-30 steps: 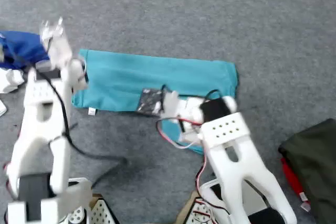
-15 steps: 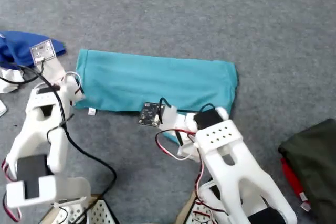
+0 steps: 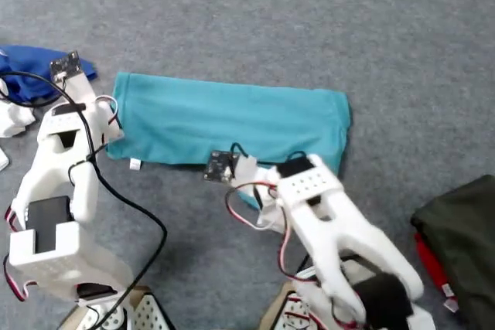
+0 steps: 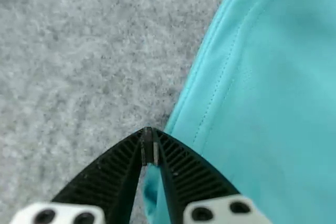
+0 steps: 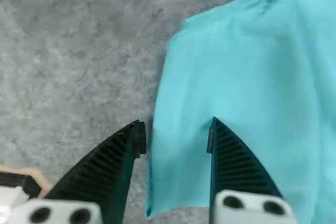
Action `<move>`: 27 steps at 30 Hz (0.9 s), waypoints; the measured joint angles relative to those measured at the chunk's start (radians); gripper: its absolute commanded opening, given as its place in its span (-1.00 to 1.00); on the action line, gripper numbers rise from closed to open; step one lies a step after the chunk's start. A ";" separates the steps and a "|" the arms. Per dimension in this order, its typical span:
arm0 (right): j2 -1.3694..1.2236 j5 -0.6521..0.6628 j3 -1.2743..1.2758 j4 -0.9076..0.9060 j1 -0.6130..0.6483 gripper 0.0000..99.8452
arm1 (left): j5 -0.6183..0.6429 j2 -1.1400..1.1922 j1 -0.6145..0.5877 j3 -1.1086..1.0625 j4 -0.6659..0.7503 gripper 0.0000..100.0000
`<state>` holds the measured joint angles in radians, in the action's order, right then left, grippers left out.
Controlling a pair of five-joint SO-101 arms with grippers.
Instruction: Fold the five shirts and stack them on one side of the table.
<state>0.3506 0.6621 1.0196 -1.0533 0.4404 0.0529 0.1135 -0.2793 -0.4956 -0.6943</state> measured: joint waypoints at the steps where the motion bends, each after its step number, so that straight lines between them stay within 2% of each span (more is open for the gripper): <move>1: -0.026 -0.003 -0.011 0.008 0.000 -0.58 | 0.000 0.000 0.000 0.003 0.000 -0.96; 12: -0.204 -0.012 -0.109 0.040 -0.002 -0.60 | 0.000 0.000 0.000 0.003 0.000 -0.96; 17: -0.218 -0.006 -0.126 0.040 -0.012 -0.83 | 0.000 0.000 0.000 0.003 0.000 -0.96; 22: -0.218 0.000 -0.129 0.049 -0.018 -0.87 | 0.000 0.000 0.000 0.003 0.000 -0.96; 24: -0.218 0.000 -0.129 0.049 -0.018 -0.99 | 0.000 0.000 0.000 0.003 0.000 -0.96; 27: -0.227 0.000 -0.135 0.049 -0.037 -0.99 | 0.000 0.000 0.000 0.003 0.000 -0.96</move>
<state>0.1235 0.6621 0.8846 -1.0042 0.4035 0.0529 0.1135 -0.2793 -0.4925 -0.6943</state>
